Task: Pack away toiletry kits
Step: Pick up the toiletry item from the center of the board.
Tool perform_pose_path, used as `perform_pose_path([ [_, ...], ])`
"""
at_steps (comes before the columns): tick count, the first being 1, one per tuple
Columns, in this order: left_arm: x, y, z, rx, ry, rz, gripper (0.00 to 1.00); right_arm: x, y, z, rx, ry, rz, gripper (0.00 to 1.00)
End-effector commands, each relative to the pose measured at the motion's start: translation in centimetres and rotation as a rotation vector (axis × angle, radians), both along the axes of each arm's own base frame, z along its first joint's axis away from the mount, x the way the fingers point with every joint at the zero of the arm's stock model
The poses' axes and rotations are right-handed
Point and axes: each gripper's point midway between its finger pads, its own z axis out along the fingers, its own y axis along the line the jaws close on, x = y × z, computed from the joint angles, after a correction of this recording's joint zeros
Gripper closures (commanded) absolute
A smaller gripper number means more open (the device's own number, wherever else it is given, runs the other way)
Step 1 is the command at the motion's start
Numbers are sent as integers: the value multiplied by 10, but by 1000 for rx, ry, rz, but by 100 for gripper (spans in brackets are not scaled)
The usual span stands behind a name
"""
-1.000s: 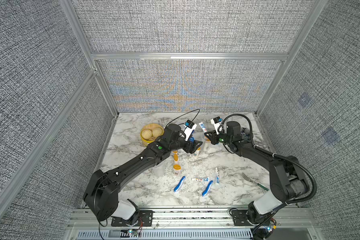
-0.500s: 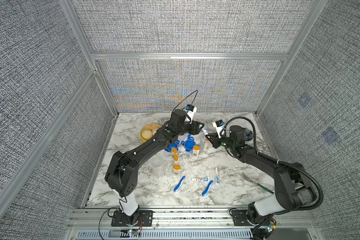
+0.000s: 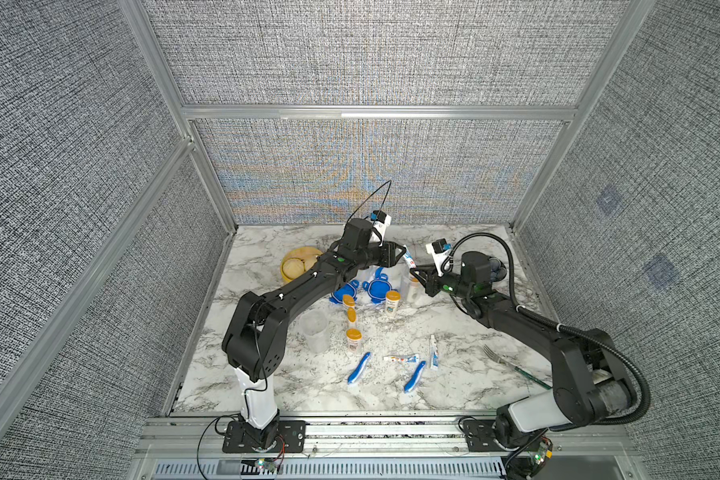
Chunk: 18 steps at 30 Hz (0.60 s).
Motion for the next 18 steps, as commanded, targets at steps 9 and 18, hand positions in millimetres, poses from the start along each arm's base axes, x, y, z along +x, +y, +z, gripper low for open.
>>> perform_pose_path([
  [9, -1, -13, 11, -87, -10, -63, 96, 2, 4, 6, 20, -22, 11, 73],
  [18, 5, -9, 11, -38, -77, -41, 100, -9, -43, 4, -16, 30, -202, 35],
])
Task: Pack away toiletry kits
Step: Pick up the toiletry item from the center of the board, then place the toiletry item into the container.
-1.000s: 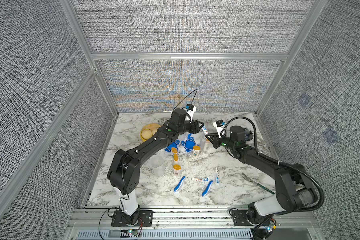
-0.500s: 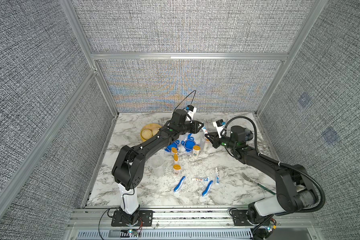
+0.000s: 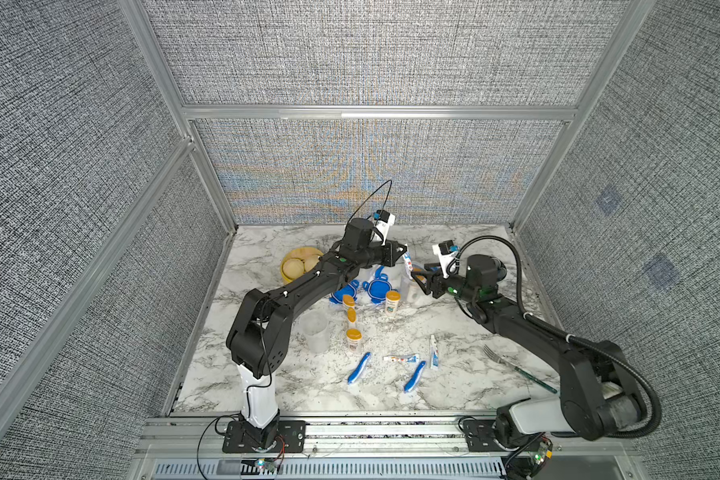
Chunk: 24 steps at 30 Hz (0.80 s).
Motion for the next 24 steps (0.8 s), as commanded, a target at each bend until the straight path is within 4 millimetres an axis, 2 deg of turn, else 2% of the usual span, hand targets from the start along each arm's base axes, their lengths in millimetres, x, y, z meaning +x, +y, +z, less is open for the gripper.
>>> perform_pose_path([
  [1, 5, 1, 7, 12, -69, 13, 100, -4, -19, -1, -18, 23, -98, 35],
  [8, 2, -8, 5, 71, -153, 10, 100, -18, -31, 8, -36, 18, -131, 35],
  [21, 3, -11, -15, 251, -266, 49, 100, -35, -42, -2, -57, 71, -171, 35],
  [24, 1, -15, -19, 243, -260, 27, 91, -39, -45, -5, -64, 92, -182, 35],
])
